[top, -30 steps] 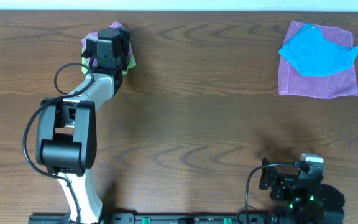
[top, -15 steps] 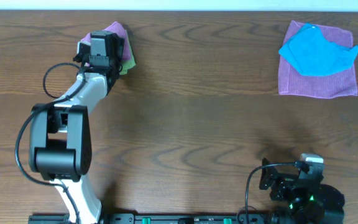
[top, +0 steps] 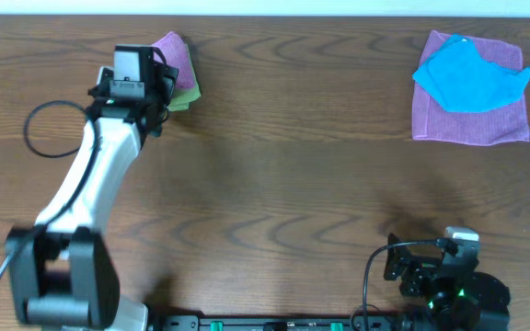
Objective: Fold the cloth
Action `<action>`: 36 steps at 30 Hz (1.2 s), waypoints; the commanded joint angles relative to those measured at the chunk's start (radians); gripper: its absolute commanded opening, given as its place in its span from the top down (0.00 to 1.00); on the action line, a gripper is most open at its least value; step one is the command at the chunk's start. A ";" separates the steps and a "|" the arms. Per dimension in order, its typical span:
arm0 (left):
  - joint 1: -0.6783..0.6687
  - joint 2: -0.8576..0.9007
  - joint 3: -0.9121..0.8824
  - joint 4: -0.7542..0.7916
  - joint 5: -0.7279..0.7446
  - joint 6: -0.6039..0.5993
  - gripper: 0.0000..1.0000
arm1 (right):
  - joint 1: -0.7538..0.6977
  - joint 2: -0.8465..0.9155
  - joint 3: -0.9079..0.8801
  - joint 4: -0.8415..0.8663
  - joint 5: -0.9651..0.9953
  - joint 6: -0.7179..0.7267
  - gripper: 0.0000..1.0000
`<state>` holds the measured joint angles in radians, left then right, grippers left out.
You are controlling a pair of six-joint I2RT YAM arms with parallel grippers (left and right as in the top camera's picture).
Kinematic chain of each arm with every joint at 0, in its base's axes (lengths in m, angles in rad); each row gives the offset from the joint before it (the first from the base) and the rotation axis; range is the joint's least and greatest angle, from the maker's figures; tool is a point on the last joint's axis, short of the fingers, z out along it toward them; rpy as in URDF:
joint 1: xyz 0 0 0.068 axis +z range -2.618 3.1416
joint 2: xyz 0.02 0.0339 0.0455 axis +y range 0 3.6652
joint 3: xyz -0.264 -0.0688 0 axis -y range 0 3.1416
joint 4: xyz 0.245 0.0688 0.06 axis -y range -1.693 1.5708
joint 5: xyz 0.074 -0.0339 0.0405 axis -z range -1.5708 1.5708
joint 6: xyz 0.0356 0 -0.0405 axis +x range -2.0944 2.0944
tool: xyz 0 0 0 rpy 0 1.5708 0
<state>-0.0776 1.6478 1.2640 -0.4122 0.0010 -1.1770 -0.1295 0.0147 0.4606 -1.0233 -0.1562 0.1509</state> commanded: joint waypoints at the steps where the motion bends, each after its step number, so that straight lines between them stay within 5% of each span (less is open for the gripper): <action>1: -0.034 -0.074 0.009 -0.107 0.019 0.214 0.05 | 0.006 -0.007 -0.001 0.002 0.003 0.010 0.01; 7: -0.113 -0.137 0.009 -0.384 -0.149 0.504 0.05 | 0.006 -0.007 -0.001 0.002 0.003 0.010 0.01; 14: -0.117 -0.319 0.008 -0.499 -0.195 0.768 0.05 | 0.006 -0.007 -0.001 0.002 0.003 0.010 0.01; 24: -0.117 -0.710 -0.045 -0.714 -0.199 0.916 0.05 | 0.006 -0.007 -0.001 0.002 0.003 0.009 0.01; 29: -0.117 -0.919 -0.168 -0.711 -0.199 1.052 0.05 | 0.006 -0.007 -0.001 0.002 0.003 0.010 0.01; 36: -0.117 -1.011 -0.276 -0.652 -0.184 1.066 0.05 | 0.006 -0.007 -0.001 0.002 0.003 0.010 0.01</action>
<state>-0.1974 0.6392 1.0069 -1.0744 -0.1871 -0.1509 -0.1295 0.0147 0.4606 -1.0229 -0.1570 0.1509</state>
